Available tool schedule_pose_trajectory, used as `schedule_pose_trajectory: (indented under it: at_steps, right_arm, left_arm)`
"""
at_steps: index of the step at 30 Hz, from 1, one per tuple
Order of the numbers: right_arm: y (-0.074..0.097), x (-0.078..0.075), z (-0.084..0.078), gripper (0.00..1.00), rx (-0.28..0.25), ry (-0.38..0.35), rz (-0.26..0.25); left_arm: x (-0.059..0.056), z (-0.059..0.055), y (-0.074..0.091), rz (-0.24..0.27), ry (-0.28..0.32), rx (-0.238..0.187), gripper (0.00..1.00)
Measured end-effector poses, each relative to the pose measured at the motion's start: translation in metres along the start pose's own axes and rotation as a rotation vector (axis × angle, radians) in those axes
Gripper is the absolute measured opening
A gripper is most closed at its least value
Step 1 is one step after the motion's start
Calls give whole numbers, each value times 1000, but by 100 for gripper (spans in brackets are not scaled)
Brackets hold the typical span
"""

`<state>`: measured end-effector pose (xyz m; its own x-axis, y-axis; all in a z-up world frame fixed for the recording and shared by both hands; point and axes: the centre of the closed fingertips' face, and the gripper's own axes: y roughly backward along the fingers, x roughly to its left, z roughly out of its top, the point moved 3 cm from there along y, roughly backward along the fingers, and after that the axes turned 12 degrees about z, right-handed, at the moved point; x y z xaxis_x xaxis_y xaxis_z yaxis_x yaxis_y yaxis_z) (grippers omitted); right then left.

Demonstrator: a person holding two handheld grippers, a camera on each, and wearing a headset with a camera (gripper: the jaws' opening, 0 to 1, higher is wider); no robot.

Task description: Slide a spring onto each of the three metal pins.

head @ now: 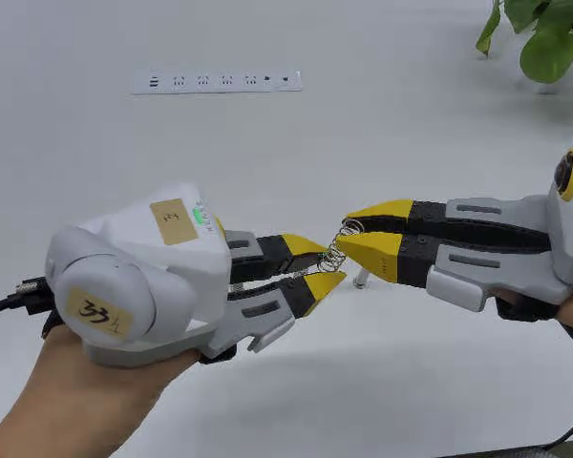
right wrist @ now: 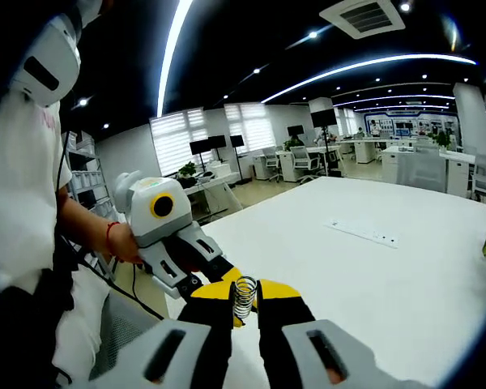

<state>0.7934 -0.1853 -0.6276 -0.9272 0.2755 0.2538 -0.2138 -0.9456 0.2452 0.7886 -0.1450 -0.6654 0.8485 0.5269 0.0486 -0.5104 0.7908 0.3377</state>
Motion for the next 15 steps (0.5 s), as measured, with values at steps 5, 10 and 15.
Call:
schedule_pose_trajectory:
  at_steps: [5,10,15]
  right_arm:
    - [0,1,0,12,9,10,4]
    - [2,1,-1,12,21,10,10]
    - [4,2,-4,18,81,25,37]
  left_arm:
    - [-2,0,0,-7,-2,0,11]
    - [-3,1,0,-12,0,-3,10]
    - [-2,3,0,-16,2,-10,10]
